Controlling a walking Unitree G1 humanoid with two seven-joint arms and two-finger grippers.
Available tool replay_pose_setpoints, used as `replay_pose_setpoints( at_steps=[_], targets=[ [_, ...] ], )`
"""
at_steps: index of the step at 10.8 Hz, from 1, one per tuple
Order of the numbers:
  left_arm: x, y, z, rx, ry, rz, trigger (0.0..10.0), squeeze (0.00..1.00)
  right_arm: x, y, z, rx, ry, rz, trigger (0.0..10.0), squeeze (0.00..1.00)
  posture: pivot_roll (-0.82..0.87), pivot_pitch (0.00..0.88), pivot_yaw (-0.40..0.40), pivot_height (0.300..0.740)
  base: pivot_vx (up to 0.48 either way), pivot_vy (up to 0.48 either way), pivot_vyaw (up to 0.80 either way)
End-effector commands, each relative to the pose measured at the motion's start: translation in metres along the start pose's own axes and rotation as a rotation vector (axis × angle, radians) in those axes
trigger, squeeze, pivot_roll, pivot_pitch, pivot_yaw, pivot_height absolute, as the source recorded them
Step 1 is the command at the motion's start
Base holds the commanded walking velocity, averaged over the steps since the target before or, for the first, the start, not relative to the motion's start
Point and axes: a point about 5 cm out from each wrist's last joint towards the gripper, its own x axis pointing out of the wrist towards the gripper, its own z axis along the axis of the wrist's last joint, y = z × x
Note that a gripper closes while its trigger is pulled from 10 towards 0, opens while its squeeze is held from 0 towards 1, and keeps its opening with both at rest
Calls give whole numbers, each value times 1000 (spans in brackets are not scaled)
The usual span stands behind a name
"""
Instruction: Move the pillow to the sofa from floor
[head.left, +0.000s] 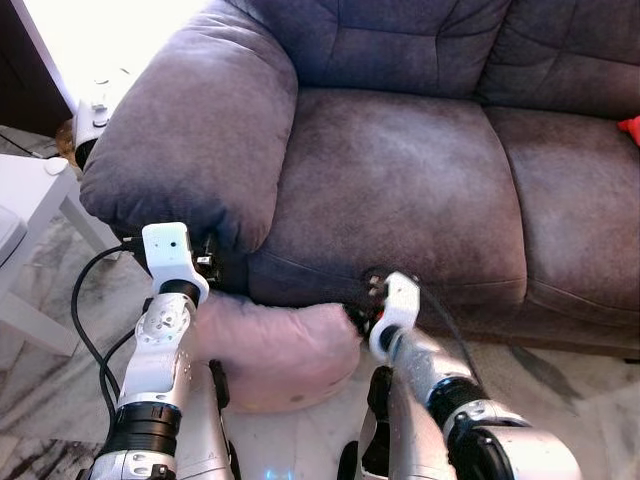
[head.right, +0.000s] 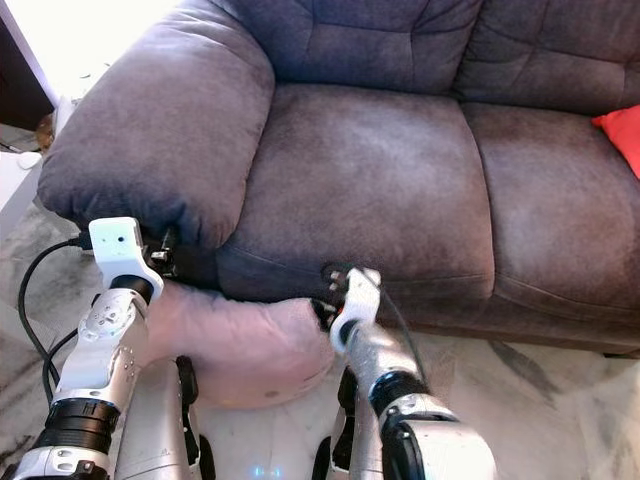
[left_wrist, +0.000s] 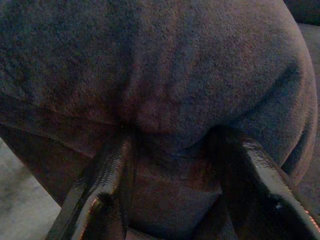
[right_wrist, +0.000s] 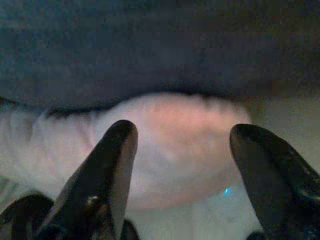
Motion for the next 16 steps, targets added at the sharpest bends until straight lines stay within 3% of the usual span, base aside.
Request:
replay_pose_setpoints(
  at_steps=[1,2,3,6,9,13,16],
  targets=[
    [-1,1,-3,5,20,-4,10000,0,-1,-7,-13,36,53,-33,10000,1000,160,224,-112,513,0,0,0],
    [-1,1,-3,6,21,-6,10000,0,-1,-6,-16,51,67,-35,10000,1000,158,223,-108,513,0,0,0],
    [-1,1,-3,6,21,-7,10000,0,-1,-3,-18,80,80,-15,10000,0,160,221,-106,513,0,0,0],
    [1,1,-1,8,23,-27,10000,0,0,-6,-17,219,61,-97,10000,0,160,226,-97,513,0,0,0],
    [-3,-1,0,2,16,-48,10000,0,-1,-11,-14,319,-3,-95,10000,0,173,243,-95,513,0,0,0],
    [-11,0,0,3,21,-60,10000,0,-1,-7,-24,371,28,-56,10000,0,187,293,-99,513,0,0,0],
    [-16,-12,32,-30,-88,-105,10000,0,-1,-8,-7,327,-69,-14,10000,0,201,358,-104,513,0,0,0]
  ],
)
